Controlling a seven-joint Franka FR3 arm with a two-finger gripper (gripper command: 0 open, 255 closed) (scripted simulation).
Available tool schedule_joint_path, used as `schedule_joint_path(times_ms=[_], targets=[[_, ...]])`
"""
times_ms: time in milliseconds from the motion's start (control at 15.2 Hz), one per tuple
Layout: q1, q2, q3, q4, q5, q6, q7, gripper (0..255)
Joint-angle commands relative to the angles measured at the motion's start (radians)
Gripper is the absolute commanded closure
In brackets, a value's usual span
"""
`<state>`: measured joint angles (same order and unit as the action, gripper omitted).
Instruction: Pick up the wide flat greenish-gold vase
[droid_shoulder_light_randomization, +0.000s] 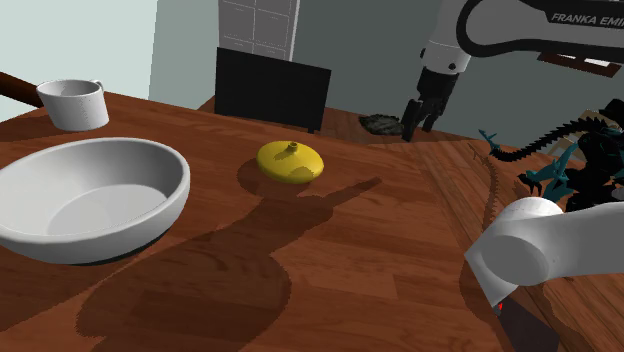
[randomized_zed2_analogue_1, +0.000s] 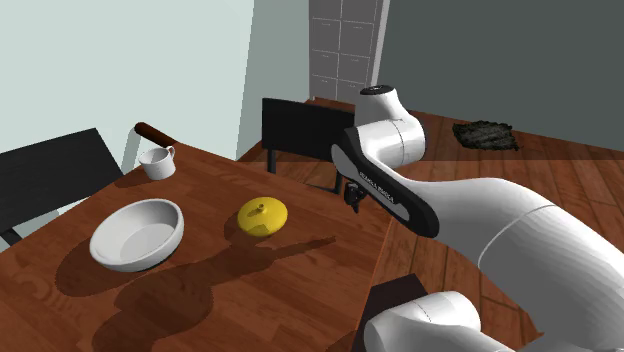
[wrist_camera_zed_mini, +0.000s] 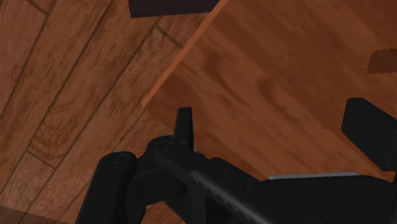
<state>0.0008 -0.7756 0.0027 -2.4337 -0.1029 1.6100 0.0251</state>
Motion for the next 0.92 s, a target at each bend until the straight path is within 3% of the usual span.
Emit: schedule_joint_path(times_ms=[0, 858], targets=[[0.000, 0.000, 0.000, 0.000, 0.000, 0.000, 0.000, 0], [0.107, 0.259, 0.188, 0.176, 0.167, 0.137, 0.199, 0]])
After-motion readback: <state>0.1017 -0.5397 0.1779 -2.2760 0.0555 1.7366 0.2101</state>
